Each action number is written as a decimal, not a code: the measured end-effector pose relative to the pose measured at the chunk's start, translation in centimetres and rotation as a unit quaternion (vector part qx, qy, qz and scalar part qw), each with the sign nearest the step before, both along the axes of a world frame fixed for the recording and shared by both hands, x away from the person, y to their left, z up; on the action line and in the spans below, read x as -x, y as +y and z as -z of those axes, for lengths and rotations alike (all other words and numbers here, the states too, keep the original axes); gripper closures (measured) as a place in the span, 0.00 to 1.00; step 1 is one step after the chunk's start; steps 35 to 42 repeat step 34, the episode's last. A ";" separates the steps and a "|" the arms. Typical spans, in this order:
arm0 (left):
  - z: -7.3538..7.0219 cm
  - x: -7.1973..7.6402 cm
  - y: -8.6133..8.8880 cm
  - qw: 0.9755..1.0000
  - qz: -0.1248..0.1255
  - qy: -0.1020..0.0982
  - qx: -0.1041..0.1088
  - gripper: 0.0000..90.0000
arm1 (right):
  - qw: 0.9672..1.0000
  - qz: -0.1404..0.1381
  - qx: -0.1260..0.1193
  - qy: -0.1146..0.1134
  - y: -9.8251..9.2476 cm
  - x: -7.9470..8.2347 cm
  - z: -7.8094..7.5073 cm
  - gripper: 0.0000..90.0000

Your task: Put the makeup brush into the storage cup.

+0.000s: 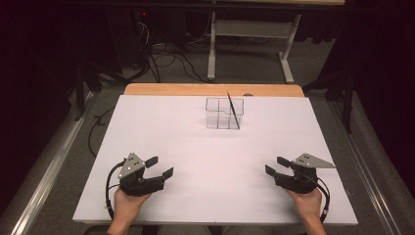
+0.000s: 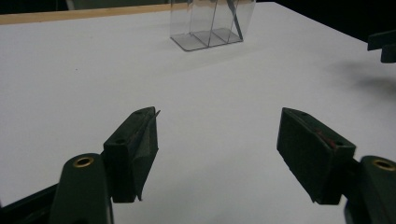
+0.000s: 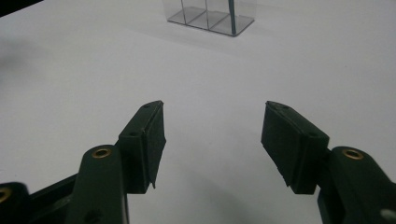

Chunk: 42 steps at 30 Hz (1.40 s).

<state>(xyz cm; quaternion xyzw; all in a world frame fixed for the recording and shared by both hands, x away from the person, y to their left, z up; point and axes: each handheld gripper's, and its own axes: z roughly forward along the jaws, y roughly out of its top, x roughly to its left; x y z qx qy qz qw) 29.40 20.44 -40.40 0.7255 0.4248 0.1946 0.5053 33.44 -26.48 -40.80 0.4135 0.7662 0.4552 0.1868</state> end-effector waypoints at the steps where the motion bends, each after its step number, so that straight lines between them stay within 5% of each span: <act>1: 0.0 0.0 0.0 1.000 0.000 0.000 0.000 0.33 | 1.000 0.001 0.001 -0.004 0.0 0.0 0.0 0.46; 42: 0.1 -0.3 -0.3 1.000 0.004 0.005 -0.011 0.33 | 1.000 0.009 -0.007 -0.021 -0.3 0.5 0.1 0.45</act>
